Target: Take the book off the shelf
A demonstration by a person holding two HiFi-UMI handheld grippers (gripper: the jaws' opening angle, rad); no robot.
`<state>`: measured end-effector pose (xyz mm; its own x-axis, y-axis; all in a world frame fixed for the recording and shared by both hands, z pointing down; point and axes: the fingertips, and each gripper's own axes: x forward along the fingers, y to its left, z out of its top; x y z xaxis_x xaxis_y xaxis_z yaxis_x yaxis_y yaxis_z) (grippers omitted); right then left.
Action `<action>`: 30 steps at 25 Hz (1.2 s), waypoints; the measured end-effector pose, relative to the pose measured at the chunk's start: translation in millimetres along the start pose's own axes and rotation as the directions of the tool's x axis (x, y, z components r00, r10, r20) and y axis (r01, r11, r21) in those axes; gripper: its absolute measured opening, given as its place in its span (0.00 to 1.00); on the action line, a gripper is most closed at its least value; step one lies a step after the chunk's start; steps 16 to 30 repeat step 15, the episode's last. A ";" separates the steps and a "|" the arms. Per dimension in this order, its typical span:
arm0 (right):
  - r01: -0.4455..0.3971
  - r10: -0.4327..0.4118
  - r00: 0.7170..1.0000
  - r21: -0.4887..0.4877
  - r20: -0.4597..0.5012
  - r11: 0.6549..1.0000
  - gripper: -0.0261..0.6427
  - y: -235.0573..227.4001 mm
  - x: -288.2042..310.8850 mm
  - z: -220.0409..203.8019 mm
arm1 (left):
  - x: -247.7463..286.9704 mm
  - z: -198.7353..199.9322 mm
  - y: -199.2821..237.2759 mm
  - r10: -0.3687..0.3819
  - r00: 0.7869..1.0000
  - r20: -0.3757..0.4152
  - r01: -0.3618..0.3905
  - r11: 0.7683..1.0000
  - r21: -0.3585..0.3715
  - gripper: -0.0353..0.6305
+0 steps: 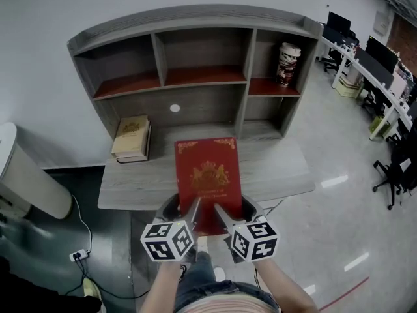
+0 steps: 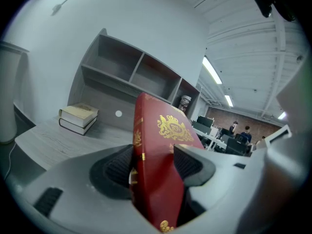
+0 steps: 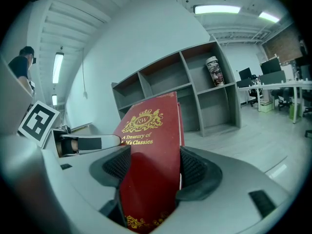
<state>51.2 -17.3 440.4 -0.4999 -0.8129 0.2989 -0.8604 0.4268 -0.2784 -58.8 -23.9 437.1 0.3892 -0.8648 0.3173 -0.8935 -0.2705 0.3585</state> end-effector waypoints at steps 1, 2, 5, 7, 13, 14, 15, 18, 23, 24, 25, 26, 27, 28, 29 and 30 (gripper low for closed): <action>0.000 0.000 1.000 -0.001 0.002 1.000 0.49 0.1 -1.5 -0.2 | -1.0 -0.4 -1.1 -0.001 1.000 0.001 0.001 1.000 0.001 0.43; 0.001 -0.001 1.000 -0.001 0.003 1.000 0.49 0.4 -3.3 -0.5 | -2.2 -0.8 -2.3 -0.002 1.000 0.001 0.002 1.000 0.003 0.43; 0.000 0.000 1.000 0.001 0.009 1.000 0.49 2.4 -8.7 -1.5 | -7.0 -2.0 -5.2 -0.004 1.000 0.002 0.004 1.000 0.008 0.43; 0.000 0.000 1.000 0.001 0.010 1.000 0.49 3.6 -11.4 -2.6 | -9.9 -3.1 -6.4 -0.003 1.000 0.002 0.003 1.000 0.009 0.43; -0.003 0.003 1.000 0.000 0.013 1.000 0.49 7.1 -15.4 -3.7 | -15.3 -3.9 -7.5 0.002 1.000 0.002 -0.002 1.000 0.008 0.43; -0.004 0.004 1.000 0.000 0.013 1.000 0.49 7.8 -15.9 -3.9 | -16.1 -4.1 -7.5 0.002 1.000 0.003 -0.002 1.000 0.008 0.43; -0.004 0.004 1.000 -0.001 0.014 1.000 0.49 8.5 -16.5 -4.1 | -17.0 -4.3 -7.5 0.002 1.000 0.003 -0.002 1.000 0.008 0.43; -0.004 0.004 1.000 -0.001 0.014 1.000 0.49 8.5 -16.5 -4.1 | -17.0 -4.3 -7.5 0.002 1.000 0.003 -0.002 1.000 0.008 0.43; -0.004 0.004 1.000 -0.001 0.014 1.000 0.49 8.5 -16.5 -4.1 | -17.0 -4.3 -7.5 0.002 1.000 0.003 -0.002 1.000 0.008 0.43; -0.004 0.004 1.000 -0.001 0.014 1.000 0.49 8.5 -16.5 -4.1 | -17.0 -4.3 -7.5 0.002 1.000 0.003 -0.002 1.000 0.008 0.43; -0.004 0.004 1.000 -0.001 0.014 1.000 0.49 8.5 -16.5 -4.1 | -17.0 -4.3 -7.5 0.002 1.000 0.003 -0.002 1.000 0.008 0.43; -0.004 0.004 1.000 -0.001 0.014 1.000 0.49 8.5 -16.5 -4.1 | -17.0 -4.3 -7.5 0.002 1.000 0.003 -0.002 1.000 0.008 0.43; -0.004 0.004 1.000 -0.001 0.014 1.000 0.49 8.5 -16.5 -4.1 | -17.0 -4.3 -7.5 0.002 1.000 0.003 -0.002 1.000 0.008 0.43; -0.004 0.004 1.000 -0.001 0.014 1.000 0.49 8.5 -16.5 -4.1 | -17.0 -4.3 -7.5 0.002 1.000 0.003 -0.002 1.000 0.008 0.43; -0.004 0.004 1.000 -0.001 0.014 1.000 0.49 8.5 -16.5 -4.1 | -17.0 -4.3 -7.5 0.002 1.000 0.003 -0.002 1.000 0.008 0.43; -0.004 0.004 1.000 -0.001 0.014 1.000 0.49 8.5 -16.5 -4.1 | -17.0 -4.3 -7.5 0.002 1.000 0.003 -0.002 1.000 0.008 0.43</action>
